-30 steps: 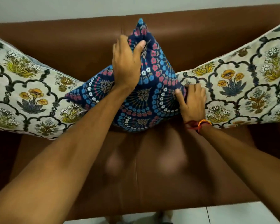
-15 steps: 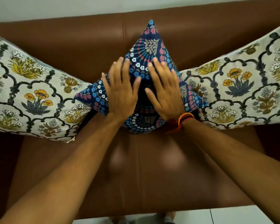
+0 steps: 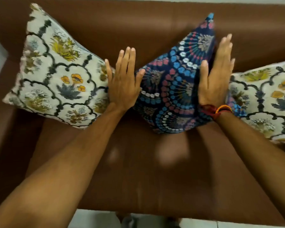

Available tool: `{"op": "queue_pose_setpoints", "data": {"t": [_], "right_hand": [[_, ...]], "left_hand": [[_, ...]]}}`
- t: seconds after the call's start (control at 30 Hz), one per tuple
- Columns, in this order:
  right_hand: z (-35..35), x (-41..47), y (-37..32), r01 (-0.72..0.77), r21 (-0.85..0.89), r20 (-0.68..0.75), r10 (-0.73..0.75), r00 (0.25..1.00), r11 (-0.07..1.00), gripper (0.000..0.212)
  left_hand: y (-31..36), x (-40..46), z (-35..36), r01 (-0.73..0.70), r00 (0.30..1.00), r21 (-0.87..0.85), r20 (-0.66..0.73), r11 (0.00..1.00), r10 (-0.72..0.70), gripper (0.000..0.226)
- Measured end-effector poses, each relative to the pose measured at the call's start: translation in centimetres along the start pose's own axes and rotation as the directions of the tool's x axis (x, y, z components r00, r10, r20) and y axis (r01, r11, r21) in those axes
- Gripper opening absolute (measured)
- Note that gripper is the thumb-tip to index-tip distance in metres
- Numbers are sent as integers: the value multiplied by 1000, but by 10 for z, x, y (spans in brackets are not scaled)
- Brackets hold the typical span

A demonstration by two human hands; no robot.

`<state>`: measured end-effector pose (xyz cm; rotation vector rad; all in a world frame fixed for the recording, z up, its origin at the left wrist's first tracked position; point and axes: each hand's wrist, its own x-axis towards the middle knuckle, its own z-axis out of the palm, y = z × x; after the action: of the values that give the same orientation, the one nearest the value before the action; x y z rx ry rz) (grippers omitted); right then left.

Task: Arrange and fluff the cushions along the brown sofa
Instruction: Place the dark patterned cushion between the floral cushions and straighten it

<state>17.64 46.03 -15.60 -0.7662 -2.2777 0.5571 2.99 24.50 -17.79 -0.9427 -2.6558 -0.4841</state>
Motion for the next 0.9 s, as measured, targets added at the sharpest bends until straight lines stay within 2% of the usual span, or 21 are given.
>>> {"op": "queue_pose_setpoints", "data": {"t": [0.07, 0.1, 0.23, 0.3, 0.37, 0.47, 0.67, 0.73, 0.8, 0.9], "right_hand": [[18, -6, -46, 281, -7, 82, -280, 957, 960, 66], [32, -11, -72, 372, 13, 137, -371, 919, 928, 66], [103, -48, -179, 518, 133, 315, -532, 786, 845, 64], [136, -62, -214, 554, 152, 364, -567, 739, 819, 62], [169, -70, -245, 554, 152, 400, -564, 723, 818, 61], [210, -69, -272, 514, 80, 395, -501, 770, 854, 59], [248, -59, -261, 544, -89, 335, -489, 805, 835, 62], [247, -59, -260, 498, -120, 327, -439, 837, 859, 65], [243, -54, -259, 384, -149, 336, -319, 886, 911, 68], [222, -46, -262, 287, -184, 400, -195, 896, 940, 71]], "left_hand": [[-31, -10, -21, 5, 999, 36, -49, 999, -4, 63], [-48, -14, -29, 18, 997, 66, -74, 998, -13, 62], [-135, -35, -55, 159, 979, 151, -151, 976, -137, 60], [-168, -41, -62, 188, 977, 192, -135, 963, -164, 59], [-199, -39, -63, 140, 988, 240, -95, 961, -120, 58], [-236, -31, -57, 63, 997, 271, -52, 960, -51, 56], [-275, -16, -48, 93, 991, 177, -107, 980, -75, 57], [-278, -15, -50, 141, 985, 117, -113, 983, -128, 59], [-282, -11, -54, 246, 966, 13, -78, 969, -245, 60], [-289, -7, -72, 456, 889, -97, 18, 885, -457, 66]]}}
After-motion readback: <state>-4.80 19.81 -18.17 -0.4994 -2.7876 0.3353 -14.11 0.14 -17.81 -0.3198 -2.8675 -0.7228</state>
